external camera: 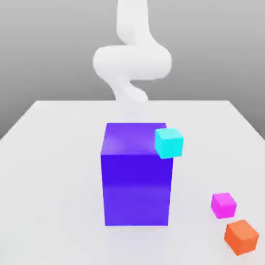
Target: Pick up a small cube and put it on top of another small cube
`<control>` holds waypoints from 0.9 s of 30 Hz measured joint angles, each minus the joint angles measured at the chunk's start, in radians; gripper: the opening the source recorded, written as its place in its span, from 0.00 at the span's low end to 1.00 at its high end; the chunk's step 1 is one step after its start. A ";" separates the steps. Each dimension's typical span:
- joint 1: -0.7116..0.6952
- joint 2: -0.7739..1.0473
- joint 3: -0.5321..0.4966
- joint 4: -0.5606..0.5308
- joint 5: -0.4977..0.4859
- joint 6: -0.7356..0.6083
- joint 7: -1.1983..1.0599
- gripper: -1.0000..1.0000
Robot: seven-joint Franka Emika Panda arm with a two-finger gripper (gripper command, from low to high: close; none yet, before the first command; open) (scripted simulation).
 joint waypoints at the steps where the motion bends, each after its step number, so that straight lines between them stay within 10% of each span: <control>1: 0.029 0.039 -0.002 -0.016 0.007 0.021 -0.050 0.50; 16: 0.375 0.577 0.040 -0.238 0.074 0.316 -0.728 0.50; 27: 0.504 0.969 0.067 -0.321 -0.080 0.568 -0.924 0.50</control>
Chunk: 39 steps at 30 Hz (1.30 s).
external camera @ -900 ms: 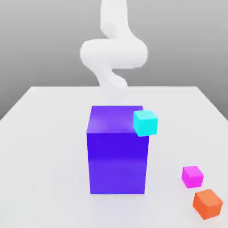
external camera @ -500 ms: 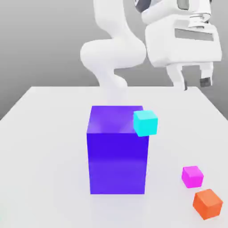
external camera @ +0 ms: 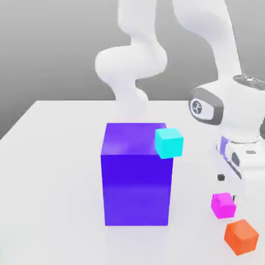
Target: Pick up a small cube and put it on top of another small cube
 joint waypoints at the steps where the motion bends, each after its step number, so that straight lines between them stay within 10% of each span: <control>1: 0.007 0.036 -0.009 0.007 -0.007 0.029 0.005 0.50; 2: 0.015 0.072 -0.016 0.013 -0.006 0.058 0.004 0.00; 15: -0.002 -0.104 0.013 -0.019 0.031 -0.087 -0.028 0.00; 24: -0.138 0.045 0.018 0.263 0.111 -0.224 -0.253 0.00; 39: -0.533 0.165 -0.299 0.495 0.294 -0.405 -0.140 0.00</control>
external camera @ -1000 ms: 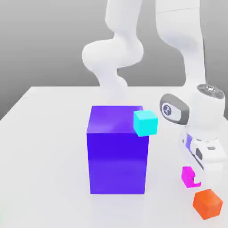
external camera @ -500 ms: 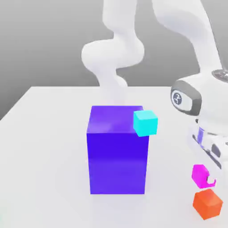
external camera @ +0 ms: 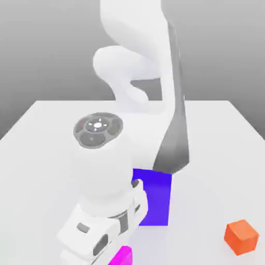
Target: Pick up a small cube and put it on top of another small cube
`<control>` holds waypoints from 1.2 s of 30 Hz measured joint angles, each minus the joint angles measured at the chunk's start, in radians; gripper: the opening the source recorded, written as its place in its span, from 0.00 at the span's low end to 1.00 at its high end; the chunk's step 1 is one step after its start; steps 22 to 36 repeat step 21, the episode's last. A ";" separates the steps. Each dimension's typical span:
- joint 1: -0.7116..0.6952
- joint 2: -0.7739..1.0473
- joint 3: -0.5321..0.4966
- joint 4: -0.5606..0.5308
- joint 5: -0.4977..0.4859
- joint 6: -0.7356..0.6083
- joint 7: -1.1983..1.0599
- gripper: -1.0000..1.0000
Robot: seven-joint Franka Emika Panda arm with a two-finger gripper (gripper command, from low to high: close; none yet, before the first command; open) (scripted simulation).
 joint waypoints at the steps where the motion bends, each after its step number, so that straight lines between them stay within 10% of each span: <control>1: -0.023 0.002 -0.022 0.009 0.009 -0.009 0.013 0.00; 11: -0.225 0.074 -0.193 0.038 0.148 0.035 0.187 0.00; 12: -0.235 0.094 -0.184 0.040 0.163 0.051 0.180 1.00; 36: -0.202 0.030 -0.228 0.034 0.120 -0.001 0.213 1.00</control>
